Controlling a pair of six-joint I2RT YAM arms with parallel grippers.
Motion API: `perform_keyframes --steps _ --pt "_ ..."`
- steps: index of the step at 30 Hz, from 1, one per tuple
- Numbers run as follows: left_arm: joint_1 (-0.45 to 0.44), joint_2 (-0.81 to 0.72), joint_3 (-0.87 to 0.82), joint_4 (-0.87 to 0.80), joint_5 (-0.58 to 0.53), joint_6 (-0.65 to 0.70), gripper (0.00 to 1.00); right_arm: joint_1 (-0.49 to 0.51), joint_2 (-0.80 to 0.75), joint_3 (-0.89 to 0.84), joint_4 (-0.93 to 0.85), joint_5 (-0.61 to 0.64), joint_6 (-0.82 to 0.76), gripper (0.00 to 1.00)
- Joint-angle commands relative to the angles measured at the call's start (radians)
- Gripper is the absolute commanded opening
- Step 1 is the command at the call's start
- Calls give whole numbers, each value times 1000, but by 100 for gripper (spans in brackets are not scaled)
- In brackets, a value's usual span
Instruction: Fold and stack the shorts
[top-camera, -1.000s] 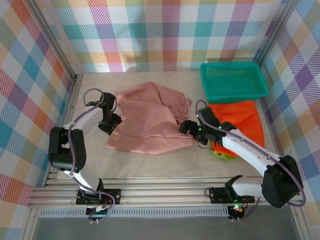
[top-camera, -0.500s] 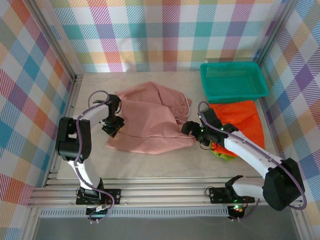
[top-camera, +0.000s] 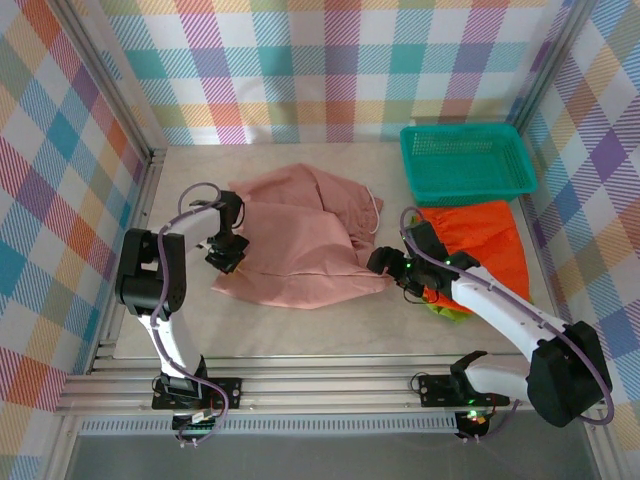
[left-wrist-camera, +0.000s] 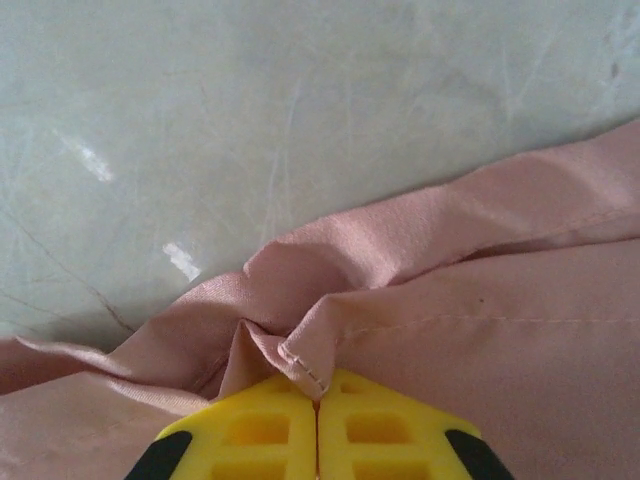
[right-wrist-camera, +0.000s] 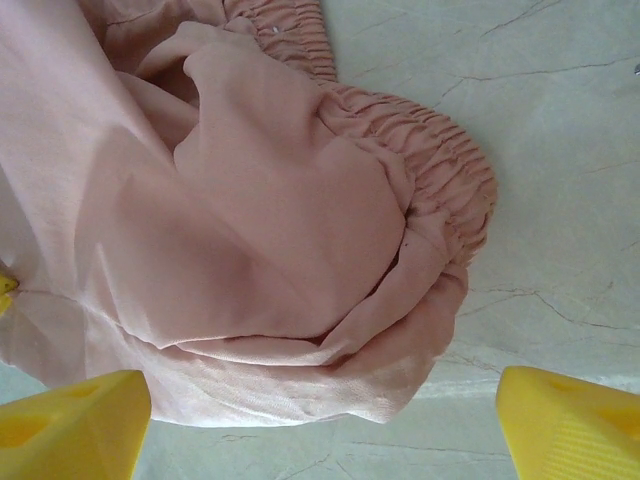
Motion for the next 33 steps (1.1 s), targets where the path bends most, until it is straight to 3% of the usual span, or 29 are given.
perform_keyframes --steps 1,7,17,20,27,33 --pt "-7 -51 42 -52 -10 7 6 -9 -20 -11 -2 -5 -21 89" --pt "-7 -180 76 -120 -55 60 12 -23 -25 -16 -7 -5 -17 89" --pt "-7 -380 -9 -158 -81 129 5 -37 -2 -42 49 -80 106 92" --pt "-7 -429 -54 -154 -109 141 5 -39 17 -58 81 -101 255 89" --pt "-7 -455 -126 -122 -102 144 4 -42 77 -181 295 -111 684 71" --pt "-7 -451 -136 -115 -98 151 3 -42 39 -247 396 -39 837 65"
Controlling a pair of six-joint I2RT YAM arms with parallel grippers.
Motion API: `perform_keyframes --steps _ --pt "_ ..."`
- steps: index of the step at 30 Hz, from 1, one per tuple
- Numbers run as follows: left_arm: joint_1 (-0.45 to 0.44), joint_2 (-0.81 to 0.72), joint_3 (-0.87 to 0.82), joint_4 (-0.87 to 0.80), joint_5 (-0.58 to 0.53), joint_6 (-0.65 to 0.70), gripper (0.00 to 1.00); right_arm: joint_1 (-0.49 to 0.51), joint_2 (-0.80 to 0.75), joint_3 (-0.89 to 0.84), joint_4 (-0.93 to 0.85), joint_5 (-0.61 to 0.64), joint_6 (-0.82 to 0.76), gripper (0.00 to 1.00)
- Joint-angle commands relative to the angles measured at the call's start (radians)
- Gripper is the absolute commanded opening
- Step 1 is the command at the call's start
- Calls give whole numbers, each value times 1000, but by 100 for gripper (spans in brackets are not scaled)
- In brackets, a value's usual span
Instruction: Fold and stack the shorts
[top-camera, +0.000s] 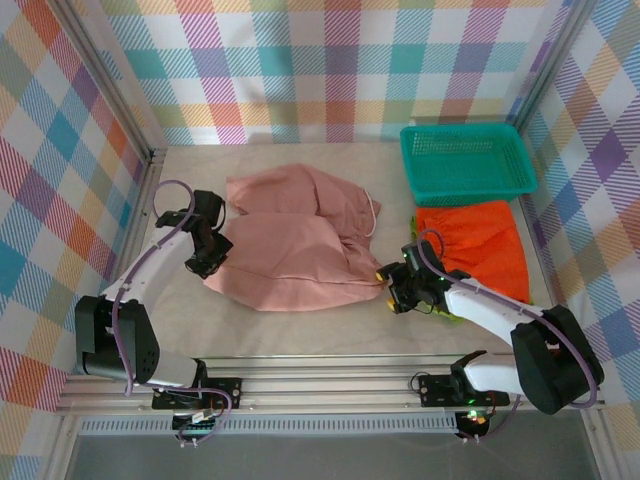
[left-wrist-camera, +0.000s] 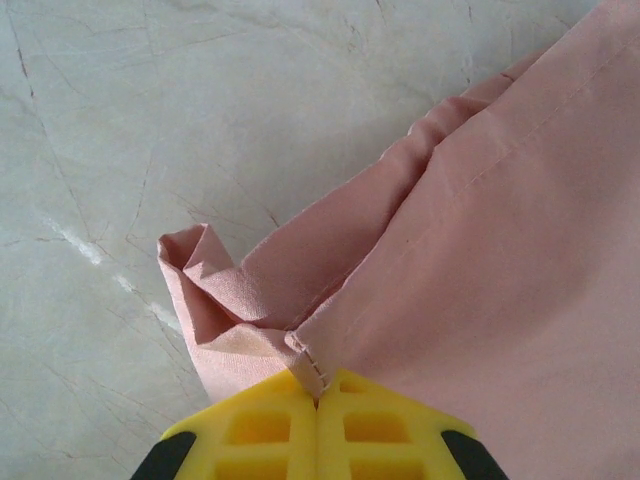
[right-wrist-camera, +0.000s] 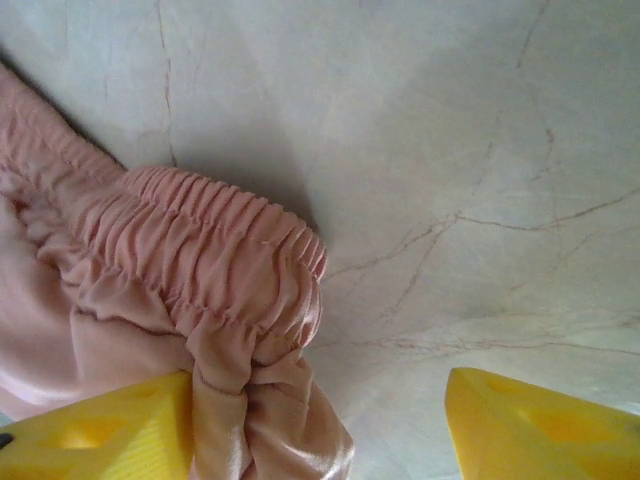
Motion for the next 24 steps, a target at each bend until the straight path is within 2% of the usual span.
perform_keyframes --steps 1,6,9,14,19,24 --pt "-7 -13 -15 -7 -12 20 3 -8 -36 -17 97 49 157 65" --pt "-7 -10 -18 2 -6 21 3 -8 -5 -21 130 52 194 60" --pt "-7 -10 -20 4 -3 21 1 -8 51 -19 181 29 206 52" --pt "-5 -20 -12 -3 -2 22 0 -8 124 23 205 -20 188 31" --pt "0 -57 52 -55 -61 47 0 -8 58 127 5 53 56 16" --pt "29 -126 102 -96 -106 77 0 -8 2 222 -145 127 -88 6"
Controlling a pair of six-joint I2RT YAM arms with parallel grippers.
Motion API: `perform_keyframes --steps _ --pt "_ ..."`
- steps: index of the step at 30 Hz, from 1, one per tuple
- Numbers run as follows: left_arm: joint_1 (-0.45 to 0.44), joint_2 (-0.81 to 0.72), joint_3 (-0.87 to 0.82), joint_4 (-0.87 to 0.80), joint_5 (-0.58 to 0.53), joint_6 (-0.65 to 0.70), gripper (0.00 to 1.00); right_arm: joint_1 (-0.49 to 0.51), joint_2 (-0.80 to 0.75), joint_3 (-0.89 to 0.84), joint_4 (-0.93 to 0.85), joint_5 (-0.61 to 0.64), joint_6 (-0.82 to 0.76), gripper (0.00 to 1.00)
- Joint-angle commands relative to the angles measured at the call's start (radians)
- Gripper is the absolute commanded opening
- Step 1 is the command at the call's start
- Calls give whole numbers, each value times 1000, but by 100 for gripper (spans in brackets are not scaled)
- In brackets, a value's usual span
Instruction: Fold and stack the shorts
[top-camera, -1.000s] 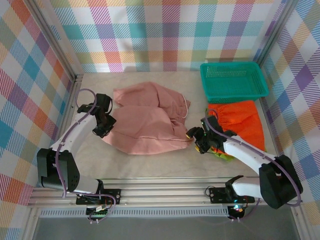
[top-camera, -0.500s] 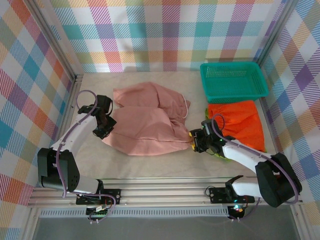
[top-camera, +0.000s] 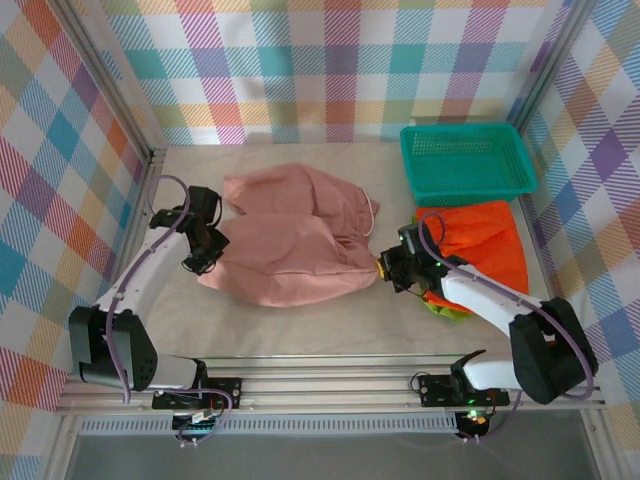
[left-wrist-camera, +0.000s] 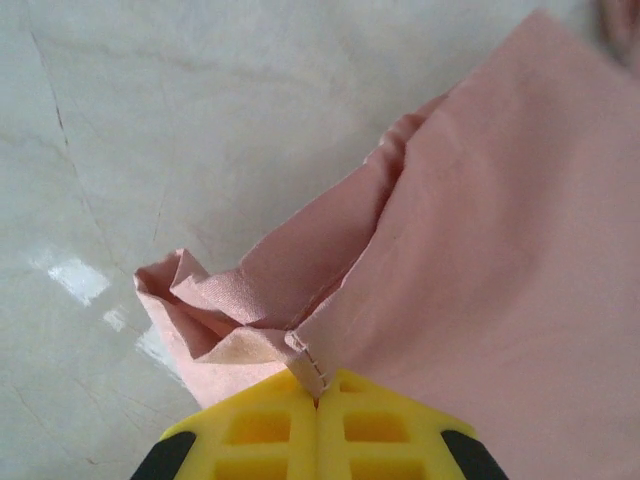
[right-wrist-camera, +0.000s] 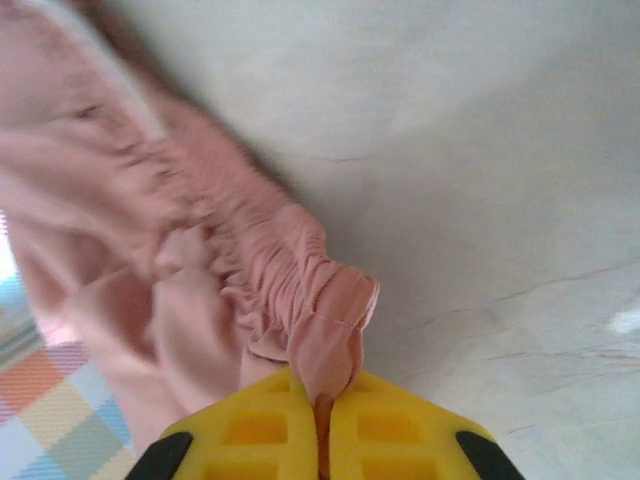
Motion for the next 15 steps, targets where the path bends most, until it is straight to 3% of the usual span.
perform_keyframes --steps 1,7,15 --pt "20 -73 52 -56 -60 43 0 -8 -29 64 -140 60 -142 5" --pt "25 -108 29 -55 -32 87 8 0 27 156 -255 59 -294 0" --pt "23 -48 -163 57 85 55 11 50 78 148 -251 52 -342 0"
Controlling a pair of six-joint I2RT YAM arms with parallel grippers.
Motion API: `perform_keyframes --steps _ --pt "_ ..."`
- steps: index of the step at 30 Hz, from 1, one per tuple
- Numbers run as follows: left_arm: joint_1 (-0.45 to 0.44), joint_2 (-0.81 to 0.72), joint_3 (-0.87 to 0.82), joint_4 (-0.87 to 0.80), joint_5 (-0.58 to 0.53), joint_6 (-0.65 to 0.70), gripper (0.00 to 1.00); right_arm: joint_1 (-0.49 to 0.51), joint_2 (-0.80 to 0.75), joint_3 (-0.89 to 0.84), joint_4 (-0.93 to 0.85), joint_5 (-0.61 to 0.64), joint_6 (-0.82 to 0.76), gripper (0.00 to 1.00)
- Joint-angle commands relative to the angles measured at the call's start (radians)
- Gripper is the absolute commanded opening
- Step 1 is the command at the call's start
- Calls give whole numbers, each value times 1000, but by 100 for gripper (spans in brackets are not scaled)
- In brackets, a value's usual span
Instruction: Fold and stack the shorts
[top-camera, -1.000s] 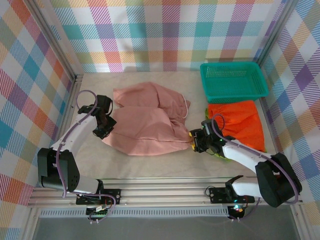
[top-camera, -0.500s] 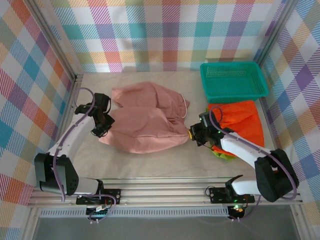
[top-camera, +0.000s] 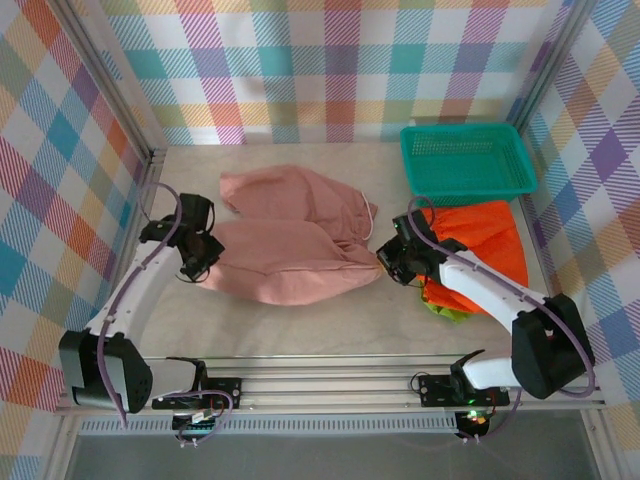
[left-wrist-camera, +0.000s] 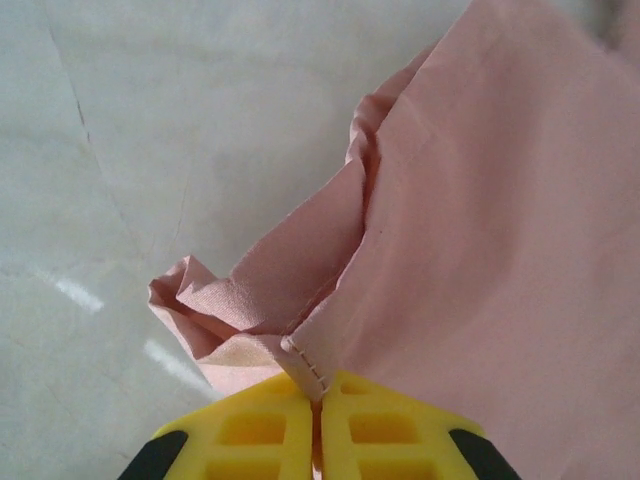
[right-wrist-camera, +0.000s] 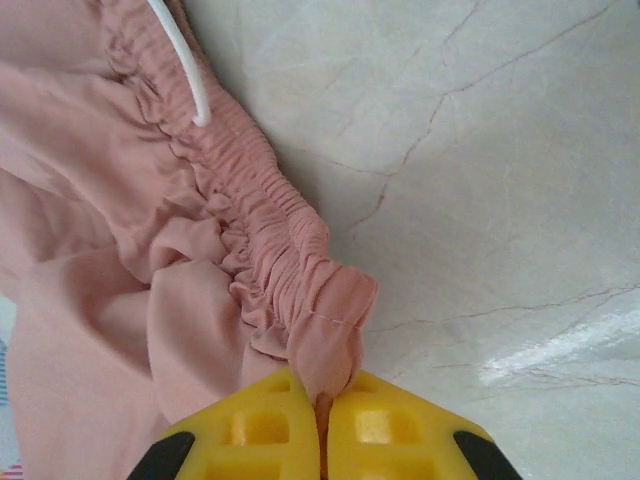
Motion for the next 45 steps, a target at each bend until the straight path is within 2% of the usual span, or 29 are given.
perform_keyframes --steps 1,6,13,19,28,37,43,45 --pt "9 29 -59 41 48 -3 11 22 26 7 -34 6 -52 0" --pt "8 50 -89 60 42 9 13 36 60 3 -19 -13 -58 0" --pt "7 63 -82 59 15 18 23 45 83 1 -9 -22 -62 1" --pt "8 99 -85 79 48 9 25 47 92 -1 -2 -31 -62 1" --pt "9 146 -116 99 -12 -19 30 50 96 -7 6 -34 -60 2" --pt "17 232 -144 142 -6 -49 29 52 100 -10 11 -42 -65 2" --pt "17 247 -154 147 -17 -60 25 51 106 -14 17 -46 -65 2" --pt "16 251 -159 150 -20 -60 21 52 109 -15 19 -48 -65 2"
